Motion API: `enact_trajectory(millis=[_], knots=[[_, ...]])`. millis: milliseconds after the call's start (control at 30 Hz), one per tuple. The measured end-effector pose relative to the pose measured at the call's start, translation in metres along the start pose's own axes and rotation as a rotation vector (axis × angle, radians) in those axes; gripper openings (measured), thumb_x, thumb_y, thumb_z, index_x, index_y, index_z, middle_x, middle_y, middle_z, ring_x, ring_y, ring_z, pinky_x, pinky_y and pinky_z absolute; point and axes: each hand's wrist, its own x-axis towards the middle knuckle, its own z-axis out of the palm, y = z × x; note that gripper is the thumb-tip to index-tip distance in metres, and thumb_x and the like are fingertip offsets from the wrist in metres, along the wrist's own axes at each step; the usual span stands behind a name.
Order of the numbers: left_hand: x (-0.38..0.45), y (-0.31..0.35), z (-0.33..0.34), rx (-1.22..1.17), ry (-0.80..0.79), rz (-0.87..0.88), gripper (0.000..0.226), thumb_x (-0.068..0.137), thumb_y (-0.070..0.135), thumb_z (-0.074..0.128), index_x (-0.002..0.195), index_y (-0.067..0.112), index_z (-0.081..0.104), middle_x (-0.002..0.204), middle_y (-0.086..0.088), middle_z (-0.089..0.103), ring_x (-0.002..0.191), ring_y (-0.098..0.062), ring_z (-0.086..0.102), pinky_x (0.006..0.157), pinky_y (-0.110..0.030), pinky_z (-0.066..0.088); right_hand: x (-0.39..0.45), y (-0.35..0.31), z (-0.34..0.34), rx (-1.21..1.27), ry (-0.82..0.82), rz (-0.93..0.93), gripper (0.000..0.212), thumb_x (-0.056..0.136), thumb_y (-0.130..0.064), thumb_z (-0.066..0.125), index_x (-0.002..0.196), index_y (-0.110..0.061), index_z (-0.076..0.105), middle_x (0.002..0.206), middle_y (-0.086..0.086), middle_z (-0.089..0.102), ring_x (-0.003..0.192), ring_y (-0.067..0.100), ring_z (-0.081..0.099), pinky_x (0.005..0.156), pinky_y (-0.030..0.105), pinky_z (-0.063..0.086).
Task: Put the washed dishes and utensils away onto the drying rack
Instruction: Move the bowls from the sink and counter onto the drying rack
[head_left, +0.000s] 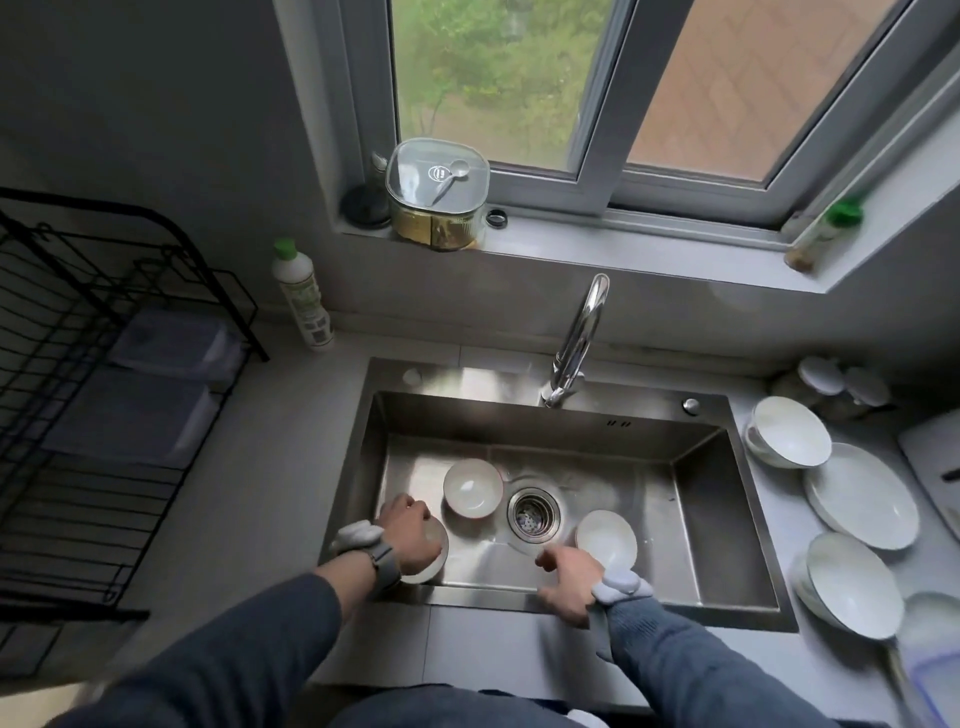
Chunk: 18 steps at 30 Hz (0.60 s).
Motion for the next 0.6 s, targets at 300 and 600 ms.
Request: enact_trajectory(millis=[300, 600], knots=[[0.021, -0.019, 0.018, 0.061, -0.087, -0.158, 0.055, 0.085, 0.029, 0.063, 0.139, 0.020, 0.054, 0.145, -0.007, 0.042, 0.130, -0.030, 0.046, 0.112, -0.035, 0.038, 0.036, -0.015, -0.004, -0.033, -0.019, -0.035, 0.062, 0.085, -0.030, 0.062, 0.146, -0.027, 0.048, 0.148, -0.003, 0.052, 0.133, 0.018, 0.052, 0.111, 0.028, 0.041], [0.060, -0.036, 0.033, 0.064, -0.230, -0.242, 0.065, 0.081, 0.034, 0.061, 0.144, 0.027, 0.049, 0.153, -0.005, 0.036, 0.135, -0.030, 0.044, 0.115, -0.036, 0.037, 0.117, -0.031, 0.006, -0.096, -0.204, -0.039, 0.093, 0.068, -0.029, 0.062, 0.154, -0.036, 0.026, 0.144, 0.008, 0.048, 0.126, 0.029, 0.057, 0.103, 0.040, 0.049]])
